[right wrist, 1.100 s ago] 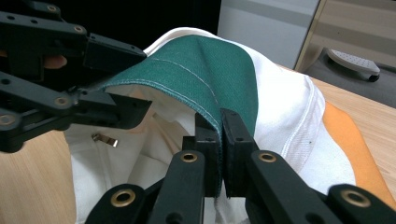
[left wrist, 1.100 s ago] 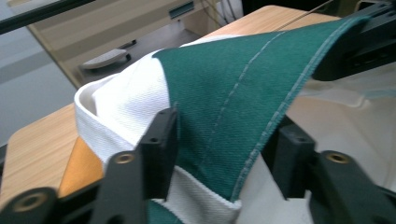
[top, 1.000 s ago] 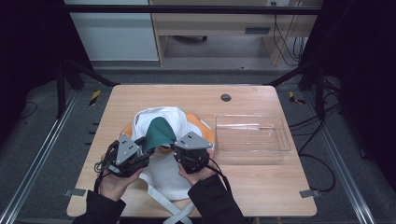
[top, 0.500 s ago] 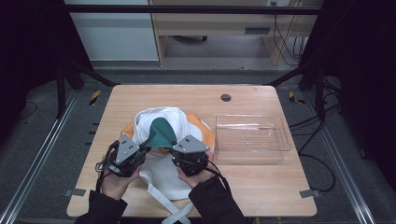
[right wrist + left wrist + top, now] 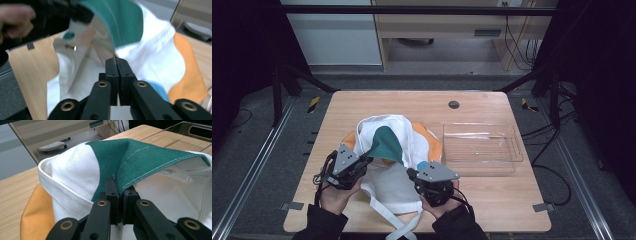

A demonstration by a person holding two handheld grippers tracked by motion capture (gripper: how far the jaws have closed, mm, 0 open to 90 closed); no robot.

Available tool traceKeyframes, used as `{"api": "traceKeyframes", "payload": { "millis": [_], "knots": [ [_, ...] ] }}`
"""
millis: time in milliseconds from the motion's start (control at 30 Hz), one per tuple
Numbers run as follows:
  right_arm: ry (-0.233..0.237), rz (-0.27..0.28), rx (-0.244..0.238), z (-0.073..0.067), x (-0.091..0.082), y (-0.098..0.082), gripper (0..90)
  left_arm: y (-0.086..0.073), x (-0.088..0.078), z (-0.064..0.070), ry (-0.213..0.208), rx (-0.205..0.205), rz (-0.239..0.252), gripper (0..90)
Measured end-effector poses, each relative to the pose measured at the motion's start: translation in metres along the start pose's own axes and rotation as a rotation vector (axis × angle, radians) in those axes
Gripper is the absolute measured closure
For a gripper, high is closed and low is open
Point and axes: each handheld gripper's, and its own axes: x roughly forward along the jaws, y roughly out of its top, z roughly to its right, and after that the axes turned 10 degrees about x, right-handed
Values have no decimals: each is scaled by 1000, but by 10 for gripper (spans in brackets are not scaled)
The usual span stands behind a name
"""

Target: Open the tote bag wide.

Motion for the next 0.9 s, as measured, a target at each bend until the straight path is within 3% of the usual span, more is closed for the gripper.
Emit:
{"api": "traceKeyframes", "payload": {
  "millis": [200,433,700,900],
  "knots": [
    [-19,-55,16,8,7,-23,900,0,0,-1,-6,-10,5,864],
    [-32,-130,33,11,29,-54,900,-1,0,-2,-10,-20,14,863],
    [-24,-184,64,15,46,-71,900,-2,-2,-4,-12,-28,22,863],
    [-33,-208,63,16,55,-77,900,-1,-3,-4,-10,-26,26,864]
  ]
}}
